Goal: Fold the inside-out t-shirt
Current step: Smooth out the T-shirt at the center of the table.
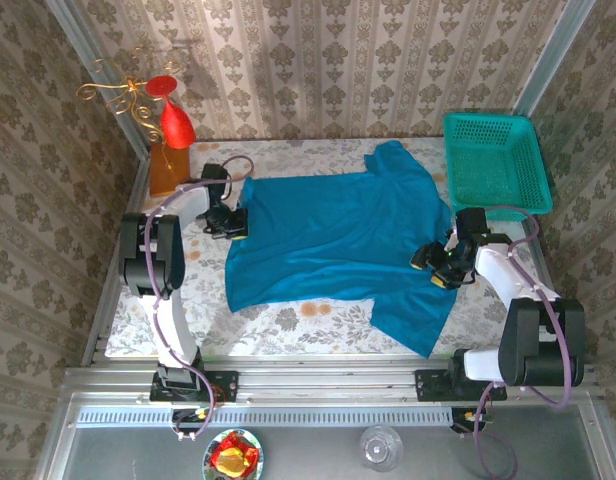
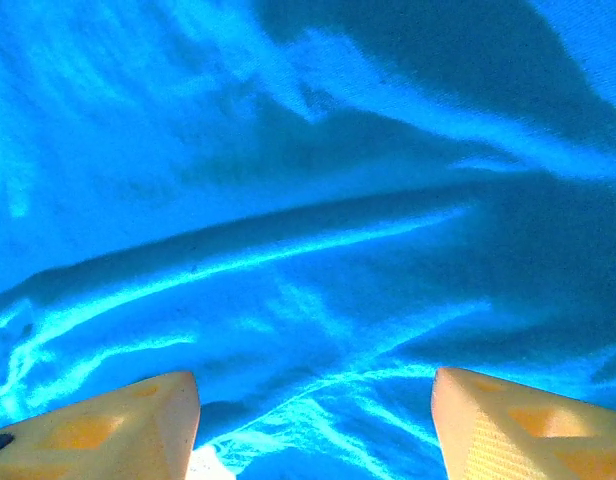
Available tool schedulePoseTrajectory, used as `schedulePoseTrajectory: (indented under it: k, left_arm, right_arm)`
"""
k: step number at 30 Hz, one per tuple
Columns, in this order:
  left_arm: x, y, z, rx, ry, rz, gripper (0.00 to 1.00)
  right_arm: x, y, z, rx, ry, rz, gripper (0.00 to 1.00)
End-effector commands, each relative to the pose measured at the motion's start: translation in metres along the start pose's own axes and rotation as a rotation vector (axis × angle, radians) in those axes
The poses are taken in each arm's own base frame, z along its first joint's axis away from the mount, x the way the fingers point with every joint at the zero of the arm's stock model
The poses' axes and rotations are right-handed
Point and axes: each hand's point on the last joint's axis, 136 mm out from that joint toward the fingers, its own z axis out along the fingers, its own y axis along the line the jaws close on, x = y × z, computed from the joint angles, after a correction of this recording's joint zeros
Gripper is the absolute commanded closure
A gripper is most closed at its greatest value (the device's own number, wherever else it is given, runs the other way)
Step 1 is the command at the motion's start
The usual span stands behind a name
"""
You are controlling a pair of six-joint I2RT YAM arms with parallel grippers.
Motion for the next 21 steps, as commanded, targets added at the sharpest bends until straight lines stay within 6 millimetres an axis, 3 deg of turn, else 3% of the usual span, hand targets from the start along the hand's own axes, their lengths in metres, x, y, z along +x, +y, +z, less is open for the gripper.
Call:
schedulePoseTrajectory:
  k: [1,4,11,17,21]
  left_arm:
    - [-0.017,0.002,-0.037,-0.055,-0.079,0.019,1.00]
    - [-0.018,0.012,-0.039,-0.092,-0.069,0.007,1.00]
    - [-0.023,0.039,-0.040,-0.162,-0.063,-0.039,1.00]
    - [-0.022,0.056,-0.019,-0.224,0.021,-0.036,1.00]
    - [-0.029,0.054,-0.022,-0.223,-0.004,-0.035,0.88]
  right_arm:
    - [0.003,-0.014,0.011,0.060,0.013,0.038,0.36]
    - [0.005,-0.035,0.019,0.156,0.034,0.073,0.36]
    - [0.006,-0.063,0.016,0.288,0.020,0.105,0.36]
    - [0.006,-0.067,0.013,0.309,0.016,0.105,0.36]
    - [0.006,-0.062,0.008,0.291,0.011,0.099,0.36]
